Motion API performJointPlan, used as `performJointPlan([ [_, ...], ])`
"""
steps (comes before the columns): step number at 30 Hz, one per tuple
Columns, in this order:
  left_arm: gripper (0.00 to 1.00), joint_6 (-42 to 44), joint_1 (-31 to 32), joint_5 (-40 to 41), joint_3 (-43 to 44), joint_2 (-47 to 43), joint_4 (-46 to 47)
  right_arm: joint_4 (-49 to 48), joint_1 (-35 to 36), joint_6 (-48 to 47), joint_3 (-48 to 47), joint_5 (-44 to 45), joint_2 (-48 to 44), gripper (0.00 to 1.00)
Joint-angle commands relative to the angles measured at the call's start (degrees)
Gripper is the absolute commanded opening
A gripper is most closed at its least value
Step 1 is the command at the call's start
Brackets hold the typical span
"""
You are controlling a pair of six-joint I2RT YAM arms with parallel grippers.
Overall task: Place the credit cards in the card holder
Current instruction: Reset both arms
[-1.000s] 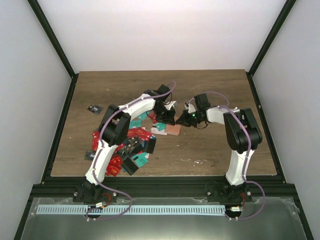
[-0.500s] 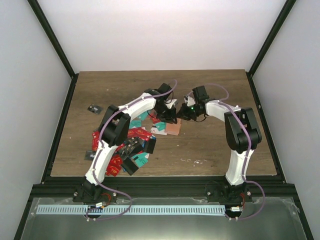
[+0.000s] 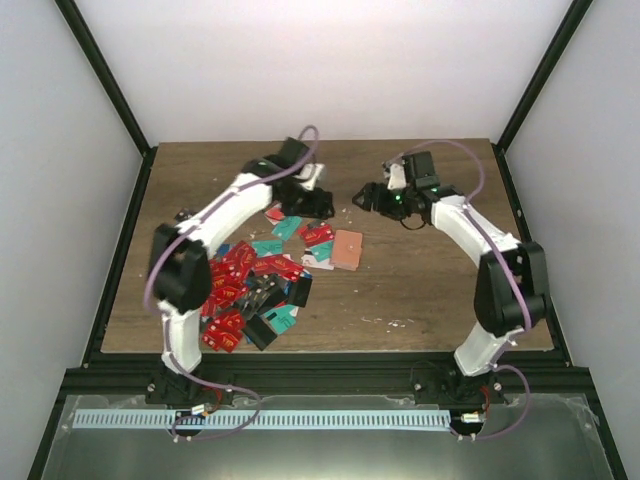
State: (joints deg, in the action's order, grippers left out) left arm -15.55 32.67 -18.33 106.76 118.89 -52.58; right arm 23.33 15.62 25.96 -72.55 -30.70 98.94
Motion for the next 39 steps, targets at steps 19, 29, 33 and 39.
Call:
performJointPlan([
  [19, 0.98, 14.1, -20.0, 32.2, -68.5, -59.5, 54.8, -27.0, -3.4, -11.5, 34.6, 45.6, -39.3, 1.00],
  [29, 1.00, 18.4, -23.7, 32.3, -95.5, -67.3, 87.1, -70.9, -3.4, -23.7, 70.1, 42.1, -49.1, 1.00],
  [33, 1.00, 18.5, -25.2, 31.4, -98.4, -62.3, 95.9, -78.6, -3.4, -24.9, 71.1, 42.0, -43.4, 1.00],
  [39, 1.00, 17.8, -27.3, 26.5, -97.7, -50.6, 107.1, -94.5, -4.2, -28.6, 66.8, 37.9, -25.3, 1.00],
])
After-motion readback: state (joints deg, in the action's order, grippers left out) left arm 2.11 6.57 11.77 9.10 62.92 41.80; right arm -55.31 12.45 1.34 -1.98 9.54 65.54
